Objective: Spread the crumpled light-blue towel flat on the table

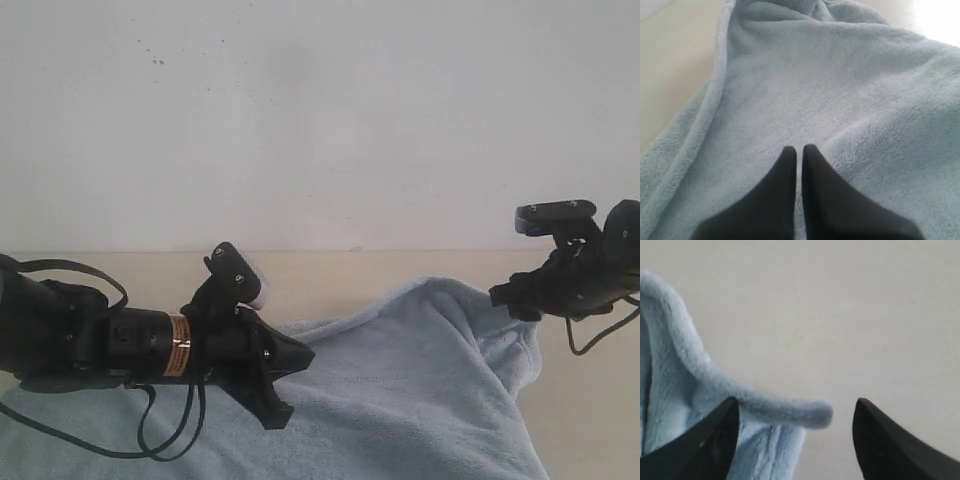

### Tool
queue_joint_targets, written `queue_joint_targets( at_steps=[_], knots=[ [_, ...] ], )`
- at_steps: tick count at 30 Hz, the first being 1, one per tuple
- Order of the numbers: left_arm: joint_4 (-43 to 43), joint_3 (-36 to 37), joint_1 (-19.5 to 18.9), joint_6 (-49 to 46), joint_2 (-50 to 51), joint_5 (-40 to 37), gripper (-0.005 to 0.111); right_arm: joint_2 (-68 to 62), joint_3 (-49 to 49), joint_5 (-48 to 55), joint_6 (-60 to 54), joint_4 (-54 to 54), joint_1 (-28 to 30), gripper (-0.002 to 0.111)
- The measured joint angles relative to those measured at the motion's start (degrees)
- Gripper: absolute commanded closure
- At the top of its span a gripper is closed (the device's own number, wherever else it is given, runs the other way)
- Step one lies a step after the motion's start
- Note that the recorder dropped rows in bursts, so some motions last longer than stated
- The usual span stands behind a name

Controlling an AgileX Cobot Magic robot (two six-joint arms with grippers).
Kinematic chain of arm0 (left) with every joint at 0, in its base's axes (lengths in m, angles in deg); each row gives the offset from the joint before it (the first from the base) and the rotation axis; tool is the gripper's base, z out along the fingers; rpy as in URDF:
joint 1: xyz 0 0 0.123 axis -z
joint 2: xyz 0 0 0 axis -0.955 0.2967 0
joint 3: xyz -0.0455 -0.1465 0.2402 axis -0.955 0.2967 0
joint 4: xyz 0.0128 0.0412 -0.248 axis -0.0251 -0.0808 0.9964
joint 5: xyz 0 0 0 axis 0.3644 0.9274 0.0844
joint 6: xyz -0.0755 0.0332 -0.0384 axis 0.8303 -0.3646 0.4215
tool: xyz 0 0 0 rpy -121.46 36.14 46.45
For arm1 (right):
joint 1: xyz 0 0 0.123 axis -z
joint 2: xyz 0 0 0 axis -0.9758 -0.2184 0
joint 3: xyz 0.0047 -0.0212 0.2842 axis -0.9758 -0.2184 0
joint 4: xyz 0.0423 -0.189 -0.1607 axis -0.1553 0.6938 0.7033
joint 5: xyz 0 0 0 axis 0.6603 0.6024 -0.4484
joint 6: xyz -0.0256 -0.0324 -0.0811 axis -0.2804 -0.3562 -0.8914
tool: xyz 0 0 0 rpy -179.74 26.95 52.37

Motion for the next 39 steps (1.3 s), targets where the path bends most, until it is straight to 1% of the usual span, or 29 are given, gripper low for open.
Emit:
queue_joint_targets(
  at_steps=[2, 5, 7, 8, 9, 11, 16, 21, 23, 25, 27, 28, 29, 30, 31, 32, 33, 35, 38, 39],
  knots=[
    [0.0, 0.0, 0.0, 1.0, 0.1, 0.8, 0.103, -0.8, 0.8, -2.7, -0.5, 0.0, 0.0, 0.05],
    [0.0, 0.0, 0.0, 1.9, 0.1, 1.0, 0.103, -3.3, 3.7, -4.0, -0.7, 0.1, 0.0, 0.058],
    [0.0, 0.0, 0.0, 2.1, 0.1, 1.0, 0.103, -4.8, 5.6, -3.7, -0.8, 0.1, -0.1, 0.071],
    [0.0, 0.0, 0.0, 2.1, 0.1, 1.0, 0.103, -5.2, 6.1, -3.2, -1.0, 0.1, -0.1, 0.079],
    [0.0, 0.0, 0.0, 2.1, 0.1, 1.0, 0.103, -5.5, 6.6, -2.2, -1.0, 0.1, -0.3, 0.09],
    [0.0, 0.0, 0.0, 2.2, 0.1, 1.0, 0.103, -5.6, 7.3, -0.5, -1.2, 0.1, -0.5, 0.107],
    [0.0, 0.0, 0.0, 2.2, 0.1, 1.0, 0.103, -5.7, 7.8, 1.4, -3.9, 0.1, -0.6, 0.108],
    [0.0, 0.0, 0.0, 2.2, 0.1, 1.1, 0.103, -5.9, 7.8, 0.7, -4.2, 0.1, -0.6, 0.108],
    [-0.1, 0.0, 0.0, 2.6, 0.3, 4.2, 0.103, -5.9, 7.9, 5.1, -3.4, 0.1, -0.6, 0.108],
    [-0.5, 0.0, 0.3, 3.8, 1.2, 15.0, 0.103, -5.9, 7.9, 16.4, -4.0, 0.1, -0.6, 0.108],
    [-0.5, 0.0, 1.6, 4.2, 2.1, 21.0, 0.103, -5.7, 7.9, 22.8, -4.3, 0.1, -0.6, 0.108],
    [-0.5, 0.0, 2.6, 4.3, 2.7, 22.2, 0.103, -5.7, 7.9, 25.9, -4.4, 0.1, -0.6, 0.108],
    [-0.5, 0.0, 4.4, 4.4, 3.7, 23.0, 0.103, -5.7, 7.9, 32.4, -5.0, -0.3, -0.6, 0.108],
    [-0.5, 0.0, 5.4, 4.4, 4.2, 23.0, 0.103, -5.6, 7.9, 35.2, -5.8, -0.7, -0.6, 0.108],
    [-0.8, 0.0, 7.3, 4.4, 4.8, 21.0, 0.103, -5.5, 8.0, 42.6, -8.7, -2.5, -0.6, 0.108],
    [-0.8, 0.0, 8.2, 4.4, 5.0, 19.3, 0.103, -5.5, 8.0, 45.5, -10.2, -3.8, -0.6, 0.108],
    [-0.8, 0.0, 9.1, 4.4, 5.0, 16.0, 0.103, -5.5, 8.0, 50.9, -13.7, -6.6, -0.6, 0.108],
    [-0.8, 0.0, 9.7, 5.2, 5.0, 13.3, 0.103, -5.3, 8.0, 50.3, -15.7, -8.9, -0.6, 0.108],
    [-0.8, 0.0, 9.7, 6.6, 5.0, 12.2, 0.103, -4.1, 8.0, 38.6, -11.5, -8.0, -0.6, 0.108],
    [-0.8, 0.0, 9.7, 6.6, 5.0, 12.2, 0.103, -4.1, 8.0, 37.4, -10.8, -7.6, -0.6, 0.108]
  ],
)
